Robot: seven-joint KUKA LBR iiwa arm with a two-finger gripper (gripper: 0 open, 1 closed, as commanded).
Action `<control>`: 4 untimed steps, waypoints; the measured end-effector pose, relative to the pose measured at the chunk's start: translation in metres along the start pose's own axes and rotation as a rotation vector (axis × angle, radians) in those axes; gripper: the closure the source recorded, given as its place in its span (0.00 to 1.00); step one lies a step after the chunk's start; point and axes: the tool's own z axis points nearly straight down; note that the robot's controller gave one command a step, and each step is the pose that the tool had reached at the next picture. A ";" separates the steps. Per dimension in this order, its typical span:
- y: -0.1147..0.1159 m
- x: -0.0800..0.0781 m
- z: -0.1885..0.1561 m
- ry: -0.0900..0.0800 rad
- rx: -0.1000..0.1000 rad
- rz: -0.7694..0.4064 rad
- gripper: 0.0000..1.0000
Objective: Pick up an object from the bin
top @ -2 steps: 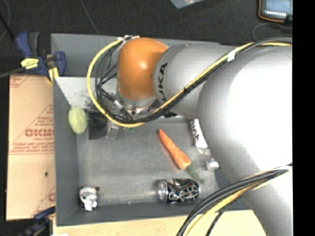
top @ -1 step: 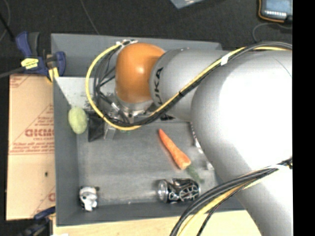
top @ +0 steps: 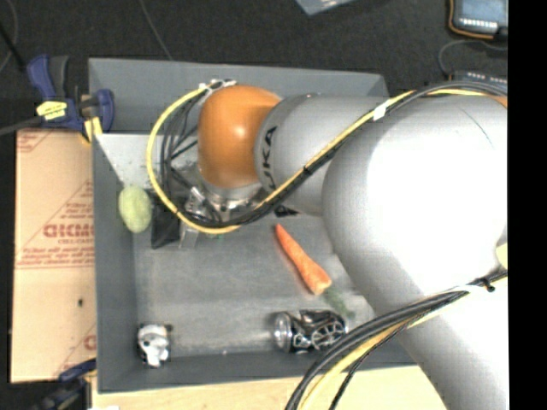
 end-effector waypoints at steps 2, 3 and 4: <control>-0.014 0.009 -0.063 -0.014 -0.006 -0.070 1.00; -0.030 0.017 -0.036 0.004 0.003 -0.049 1.00; -0.011 0.007 -0.066 -0.010 -0.003 -0.007 1.00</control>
Offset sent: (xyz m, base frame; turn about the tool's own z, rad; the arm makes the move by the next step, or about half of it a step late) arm -0.0371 -0.0442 -0.0025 -0.0308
